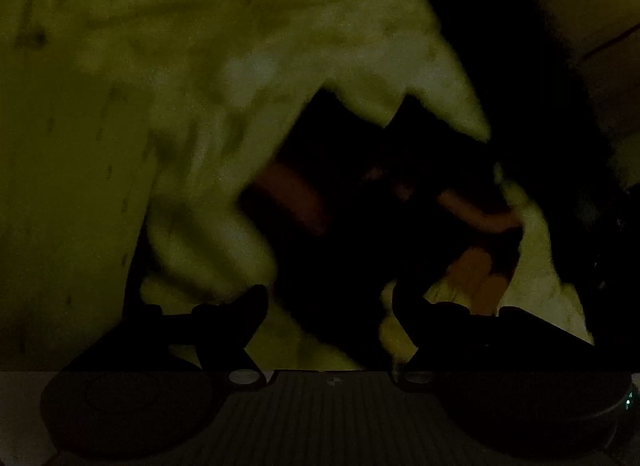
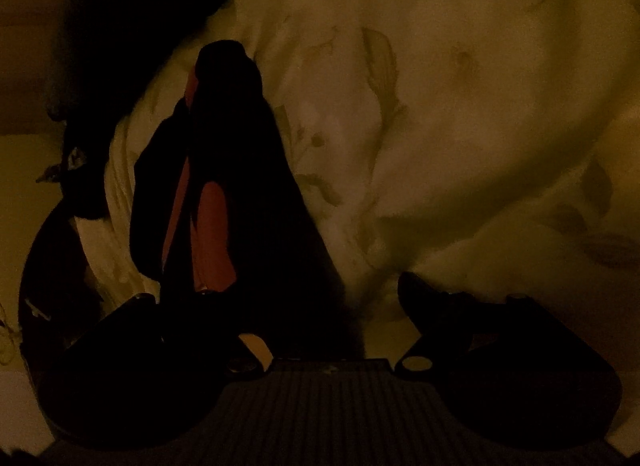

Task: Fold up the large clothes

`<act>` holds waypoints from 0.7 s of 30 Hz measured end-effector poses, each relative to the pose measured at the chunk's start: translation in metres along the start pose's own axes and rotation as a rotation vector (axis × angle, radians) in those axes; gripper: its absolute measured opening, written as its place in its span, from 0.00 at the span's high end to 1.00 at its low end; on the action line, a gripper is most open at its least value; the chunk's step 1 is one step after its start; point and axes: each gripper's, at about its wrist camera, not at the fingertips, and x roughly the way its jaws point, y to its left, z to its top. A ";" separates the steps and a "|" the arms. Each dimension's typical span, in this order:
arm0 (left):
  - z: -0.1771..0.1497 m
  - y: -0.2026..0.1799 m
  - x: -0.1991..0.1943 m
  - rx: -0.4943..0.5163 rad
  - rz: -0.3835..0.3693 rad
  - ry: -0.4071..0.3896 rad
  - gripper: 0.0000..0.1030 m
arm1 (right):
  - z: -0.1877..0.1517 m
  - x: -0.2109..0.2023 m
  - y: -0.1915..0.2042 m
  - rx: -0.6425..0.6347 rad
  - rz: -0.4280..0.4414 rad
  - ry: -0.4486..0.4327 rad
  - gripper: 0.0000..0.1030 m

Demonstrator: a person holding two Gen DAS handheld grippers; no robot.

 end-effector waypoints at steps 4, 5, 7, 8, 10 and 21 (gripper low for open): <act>0.009 -0.008 0.011 0.058 0.029 0.013 0.00 | 0.008 0.005 0.008 -0.024 0.001 -0.015 0.23; 0.010 -0.006 0.017 0.057 0.051 0.028 0.00 | 0.011 0.007 0.011 -0.033 0.000 -0.013 0.23; 0.010 0.001 0.024 0.046 0.041 0.044 0.00 | 0.016 0.012 0.015 -0.050 -0.011 -0.007 0.23; 0.011 0.003 0.026 0.034 0.029 0.047 0.00 | 0.019 0.014 0.018 -0.062 -0.014 -0.006 0.23; 0.014 0.005 0.033 0.034 0.018 0.057 0.00 | 0.025 0.019 0.024 -0.079 -0.011 -0.007 0.23; 0.032 0.016 0.062 -0.105 -0.097 0.090 0.00 | 0.054 0.060 0.064 -0.159 0.025 0.012 0.25</act>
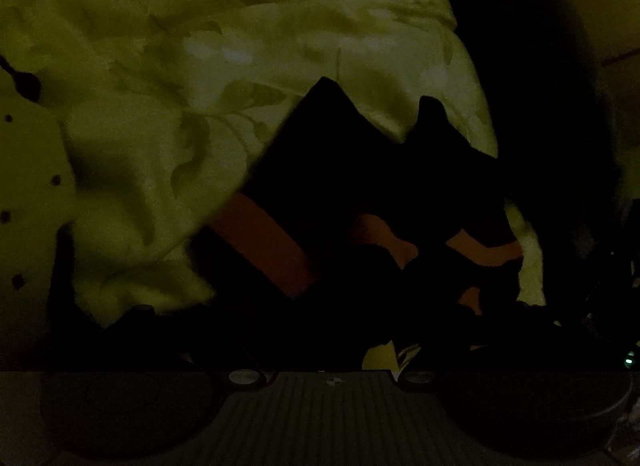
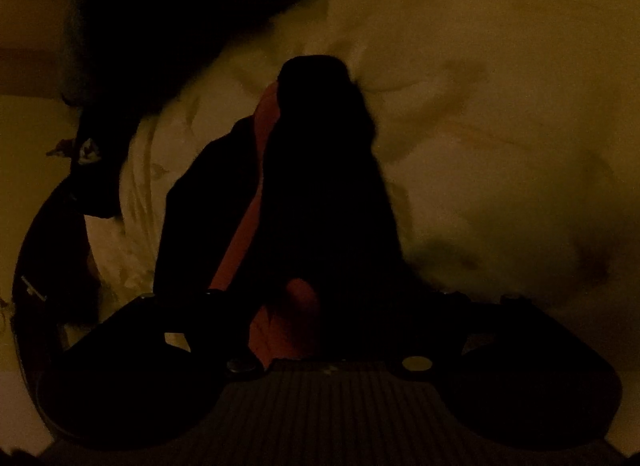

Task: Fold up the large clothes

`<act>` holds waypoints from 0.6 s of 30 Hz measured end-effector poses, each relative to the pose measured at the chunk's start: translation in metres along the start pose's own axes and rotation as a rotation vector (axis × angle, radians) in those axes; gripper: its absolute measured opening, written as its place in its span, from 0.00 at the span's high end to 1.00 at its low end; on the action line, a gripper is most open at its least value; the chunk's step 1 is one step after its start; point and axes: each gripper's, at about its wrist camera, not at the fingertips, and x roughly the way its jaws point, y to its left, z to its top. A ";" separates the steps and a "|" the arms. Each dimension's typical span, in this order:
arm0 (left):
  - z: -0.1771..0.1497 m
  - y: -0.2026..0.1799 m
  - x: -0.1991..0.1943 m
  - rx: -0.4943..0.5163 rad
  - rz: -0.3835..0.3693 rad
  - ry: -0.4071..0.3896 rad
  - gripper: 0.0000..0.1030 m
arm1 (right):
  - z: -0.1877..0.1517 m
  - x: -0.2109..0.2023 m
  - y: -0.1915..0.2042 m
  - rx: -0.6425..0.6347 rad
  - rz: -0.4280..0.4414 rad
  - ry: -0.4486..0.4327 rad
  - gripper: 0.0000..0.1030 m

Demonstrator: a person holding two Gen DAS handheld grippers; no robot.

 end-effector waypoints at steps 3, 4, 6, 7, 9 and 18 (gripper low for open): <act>-0.002 0.003 0.001 -0.024 -0.024 0.002 0.00 | 0.004 0.014 0.005 0.007 -0.015 0.019 0.24; -0.004 0.002 0.000 -0.022 -0.028 -0.001 0.00 | 0.004 0.016 0.004 0.021 -0.013 0.020 0.25; -0.007 -0.003 -0.002 -0.016 -0.023 -0.004 0.00 | 0.000 0.017 0.002 0.054 -0.008 0.021 0.31; -0.010 -0.005 -0.003 -0.012 -0.019 -0.002 0.00 | -0.002 0.015 0.001 0.067 -0.010 0.019 0.38; -0.015 -0.009 -0.006 -0.016 -0.016 0.007 0.00 | -0.007 0.011 -0.003 0.091 -0.004 0.018 0.49; -0.022 -0.034 -0.009 0.002 0.041 0.026 0.20 | -0.026 -0.014 0.028 -0.033 -0.071 -0.032 0.73</act>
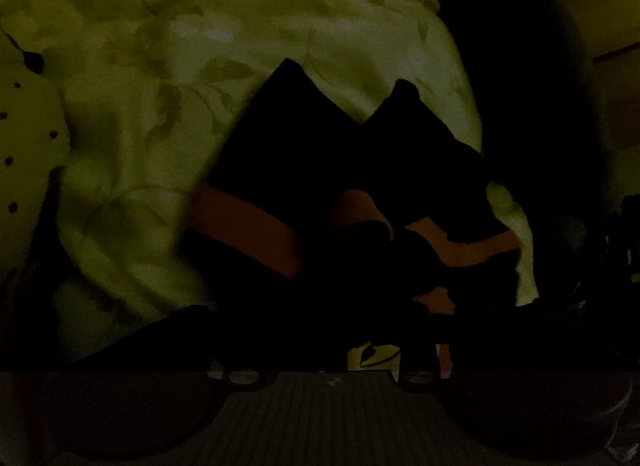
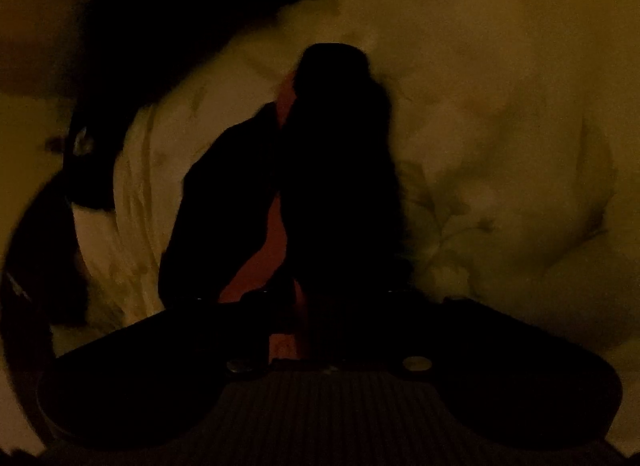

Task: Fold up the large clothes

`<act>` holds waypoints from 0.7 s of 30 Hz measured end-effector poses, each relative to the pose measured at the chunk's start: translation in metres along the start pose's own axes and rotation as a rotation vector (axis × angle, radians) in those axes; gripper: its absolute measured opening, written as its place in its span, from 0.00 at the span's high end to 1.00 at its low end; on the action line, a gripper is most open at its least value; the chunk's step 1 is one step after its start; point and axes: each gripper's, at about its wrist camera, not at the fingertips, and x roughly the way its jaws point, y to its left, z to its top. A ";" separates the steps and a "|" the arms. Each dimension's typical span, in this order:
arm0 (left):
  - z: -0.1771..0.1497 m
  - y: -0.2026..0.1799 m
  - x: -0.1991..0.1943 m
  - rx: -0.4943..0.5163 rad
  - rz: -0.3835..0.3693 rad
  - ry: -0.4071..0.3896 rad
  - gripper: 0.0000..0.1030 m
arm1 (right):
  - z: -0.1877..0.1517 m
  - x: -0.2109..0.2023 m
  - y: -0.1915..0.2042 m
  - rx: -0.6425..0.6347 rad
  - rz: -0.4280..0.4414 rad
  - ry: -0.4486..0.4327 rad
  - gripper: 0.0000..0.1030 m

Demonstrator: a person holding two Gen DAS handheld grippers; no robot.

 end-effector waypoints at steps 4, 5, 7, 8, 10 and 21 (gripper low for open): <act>-0.005 -0.016 -0.004 0.052 0.021 0.044 0.22 | -0.015 -0.023 0.018 -0.113 -0.052 -0.030 0.75; -0.008 -0.020 -0.006 0.067 0.021 0.061 0.22 | -0.019 -0.031 0.020 -0.124 -0.063 -0.042 0.75; -0.018 -0.030 -0.007 0.116 0.021 0.094 0.23 | -0.025 -0.045 0.020 -0.132 -0.072 -0.064 0.75; -0.024 -0.036 -0.008 0.148 0.025 0.111 0.23 | -0.028 -0.054 0.016 -0.131 -0.074 -0.072 0.76; -0.037 -0.046 -0.008 0.199 0.025 0.136 0.23 | -0.035 -0.072 0.006 -0.116 -0.087 -0.080 0.76; -0.129 -0.155 -0.002 0.542 -0.063 0.265 0.26 | -0.063 -0.192 -0.065 -0.038 -0.168 -0.233 0.76</act>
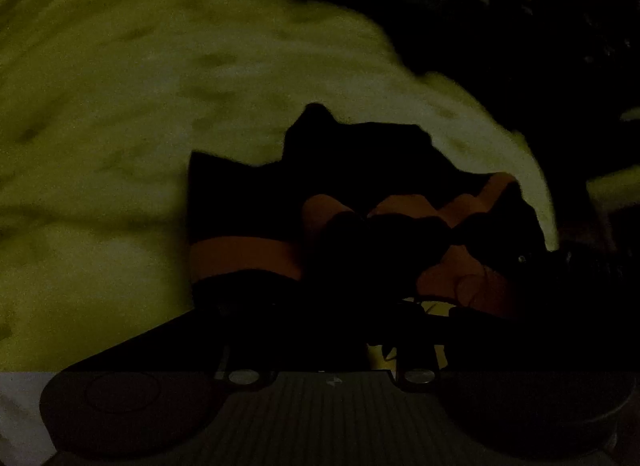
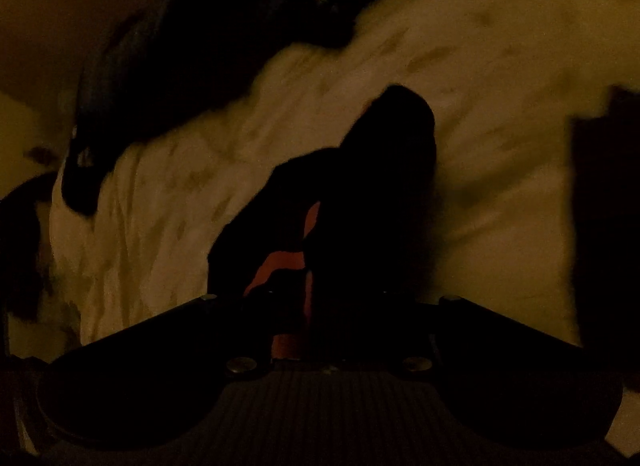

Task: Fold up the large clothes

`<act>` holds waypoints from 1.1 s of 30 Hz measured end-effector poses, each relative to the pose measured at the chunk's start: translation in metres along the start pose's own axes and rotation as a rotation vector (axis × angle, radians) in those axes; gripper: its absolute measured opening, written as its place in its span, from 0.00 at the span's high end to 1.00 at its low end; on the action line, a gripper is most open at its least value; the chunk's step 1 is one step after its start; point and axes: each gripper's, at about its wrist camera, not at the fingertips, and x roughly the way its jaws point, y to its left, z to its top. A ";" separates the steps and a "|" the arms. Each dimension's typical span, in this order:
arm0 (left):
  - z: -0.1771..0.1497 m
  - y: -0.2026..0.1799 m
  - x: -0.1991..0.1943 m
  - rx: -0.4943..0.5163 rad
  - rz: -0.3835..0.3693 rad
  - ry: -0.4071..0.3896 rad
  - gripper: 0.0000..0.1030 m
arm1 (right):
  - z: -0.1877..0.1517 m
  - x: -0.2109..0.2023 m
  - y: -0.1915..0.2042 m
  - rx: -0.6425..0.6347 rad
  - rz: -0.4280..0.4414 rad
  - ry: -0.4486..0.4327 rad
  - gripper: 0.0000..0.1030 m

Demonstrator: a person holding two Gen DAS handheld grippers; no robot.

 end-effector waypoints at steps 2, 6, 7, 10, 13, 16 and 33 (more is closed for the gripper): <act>0.005 -0.036 0.005 0.067 -0.034 -0.005 0.25 | 0.007 -0.027 -0.016 0.001 -0.018 -0.055 0.76; 0.004 -0.108 0.016 0.186 -0.105 -0.011 0.26 | 0.023 -0.085 -0.044 -0.039 -0.044 -0.177 0.76; 0.000 -0.124 0.018 0.216 -0.123 -0.008 0.25 | 0.026 -0.099 -0.053 -0.040 -0.049 -0.203 0.76; -0.017 -0.169 0.026 0.299 -0.169 0.017 0.25 | 0.035 -0.140 -0.090 -0.015 -0.072 -0.270 0.76; -0.034 -0.206 0.050 0.405 -0.175 0.075 0.27 | 0.036 -0.167 -0.134 0.068 -0.100 -0.307 0.76; -0.059 -0.225 0.081 0.492 -0.126 0.140 0.27 | 0.028 -0.171 -0.179 0.172 -0.136 -0.306 0.76; -0.090 -0.210 0.101 0.659 0.112 0.223 0.00 | -0.004 -0.133 -0.267 0.401 -0.235 -0.218 0.43</act>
